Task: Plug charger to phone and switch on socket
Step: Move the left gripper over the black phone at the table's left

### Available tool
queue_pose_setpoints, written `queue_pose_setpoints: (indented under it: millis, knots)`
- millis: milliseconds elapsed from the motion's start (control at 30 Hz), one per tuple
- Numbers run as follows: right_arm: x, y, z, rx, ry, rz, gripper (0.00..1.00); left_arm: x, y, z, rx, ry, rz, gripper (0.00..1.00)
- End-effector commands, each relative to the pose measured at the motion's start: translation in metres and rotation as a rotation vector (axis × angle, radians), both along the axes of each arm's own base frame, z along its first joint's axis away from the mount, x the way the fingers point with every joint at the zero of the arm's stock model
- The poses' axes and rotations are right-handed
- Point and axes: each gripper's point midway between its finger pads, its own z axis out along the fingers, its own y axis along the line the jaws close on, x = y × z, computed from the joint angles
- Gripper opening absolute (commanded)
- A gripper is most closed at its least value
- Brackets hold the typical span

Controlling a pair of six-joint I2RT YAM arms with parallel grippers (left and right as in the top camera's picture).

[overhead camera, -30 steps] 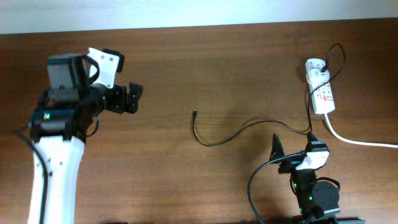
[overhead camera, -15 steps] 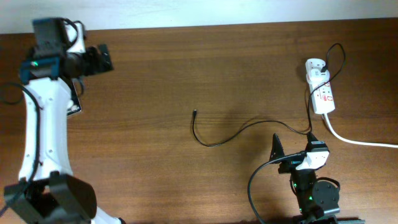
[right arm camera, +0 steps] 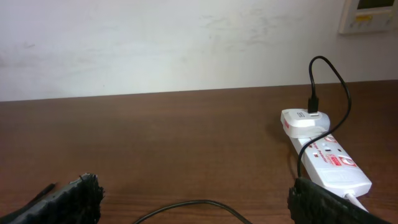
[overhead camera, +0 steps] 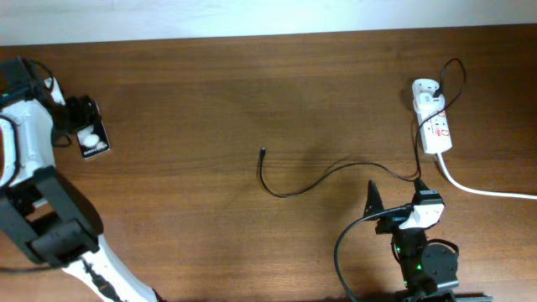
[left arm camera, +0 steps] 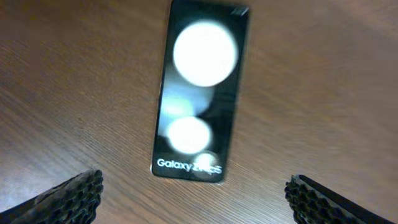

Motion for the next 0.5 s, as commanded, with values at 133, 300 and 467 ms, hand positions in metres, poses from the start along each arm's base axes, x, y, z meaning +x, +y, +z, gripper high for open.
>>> queue_pose_setpoints:
  millis: [133,300,467]
  knots:
    - [0.0,-0.004,-0.003,-0.001,0.003,-0.017,0.98,0.024,0.02,-0.053,0.064,0.009,-0.074,0.99]
    - [0.0,-0.004,-0.003,-0.001,0.003,-0.017,0.99,0.036,0.021,-0.07,0.065,-0.015,-0.092,0.99]
    - [0.0,-0.004,-0.003,-0.001,0.003,-0.017,0.99,0.046,0.015,-0.083,0.026,-0.047,-0.116,1.0]
